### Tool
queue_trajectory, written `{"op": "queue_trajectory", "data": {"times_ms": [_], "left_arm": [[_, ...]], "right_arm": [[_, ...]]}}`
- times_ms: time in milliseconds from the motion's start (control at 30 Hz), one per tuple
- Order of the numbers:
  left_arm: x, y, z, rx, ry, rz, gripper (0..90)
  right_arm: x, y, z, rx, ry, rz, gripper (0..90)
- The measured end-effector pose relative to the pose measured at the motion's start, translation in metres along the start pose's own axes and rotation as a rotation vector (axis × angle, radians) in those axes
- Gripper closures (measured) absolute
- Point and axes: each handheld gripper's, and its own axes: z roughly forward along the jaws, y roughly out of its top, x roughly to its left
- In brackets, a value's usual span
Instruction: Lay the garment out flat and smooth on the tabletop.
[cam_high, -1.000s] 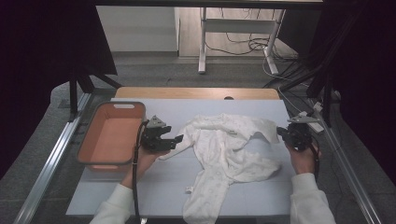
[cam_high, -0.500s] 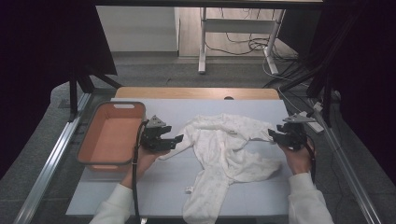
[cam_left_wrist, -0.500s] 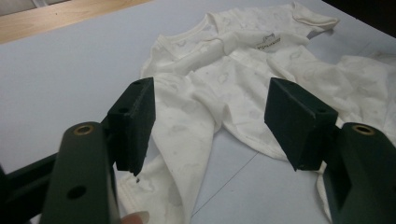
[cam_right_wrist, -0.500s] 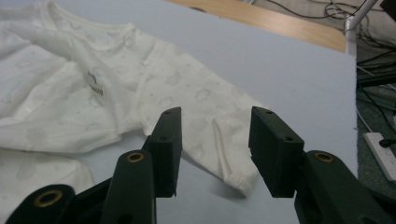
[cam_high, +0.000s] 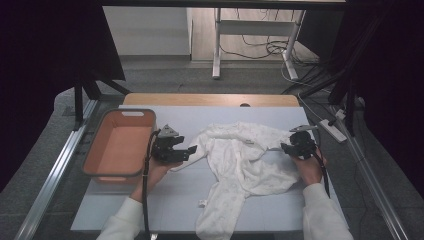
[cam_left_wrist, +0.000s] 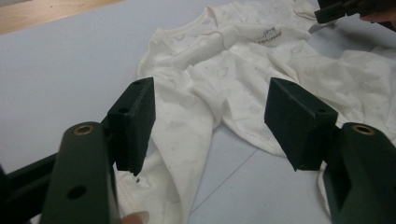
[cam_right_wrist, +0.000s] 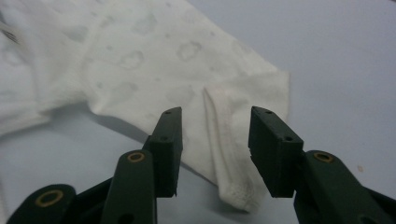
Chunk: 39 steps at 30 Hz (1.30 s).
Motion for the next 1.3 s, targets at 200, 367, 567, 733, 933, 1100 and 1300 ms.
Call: {"op": "queue_trajectory", "data": {"times_ms": [200, 367, 567, 733, 933, 1100, 1300], "left_arm": [[0.0, -0.001, 0.0, 0.003, 0.002, -0.002, 34.6], [0.0, -0.001, -0.001, -0.001, 0.004, 0.002, 34.6], [0.001, 0.0, -0.002, -0.005, 0.004, -0.002, 34.6], [-0.001, 0.003, -0.005, -0.021, -0.008, -0.002, 34.6], [-0.002, 0.005, -0.006, -0.026, -0.009, 0.004, 34.6], [-0.001, 0.005, -0.005, -0.026, -0.008, 0.002, 34.6], [-0.001, 0.005, -0.006, -0.026, -0.005, 0.0, 34.6]], "right_arm": [[-0.004, -0.004, 0.005, 0.047, -0.008, 0.002, 78.9], [-0.003, -0.003, -0.002, 0.036, 0.005, -0.001, 86.9], [-0.013, 0.003, -0.038, -0.092, 0.007, 0.057, 87.1], [-0.025, -0.001, -0.054, -0.132, 0.028, 0.13, 87.1], [-0.033, -0.006, -0.057, -0.119, -0.025, 0.142, 87.0], [-0.042, -0.015, -0.054, -0.095, -0.067, 0.177, 75.1], [-0.037, -0.01, -0.059, -0.151, -0.026, 0.167, 57.7]]}}
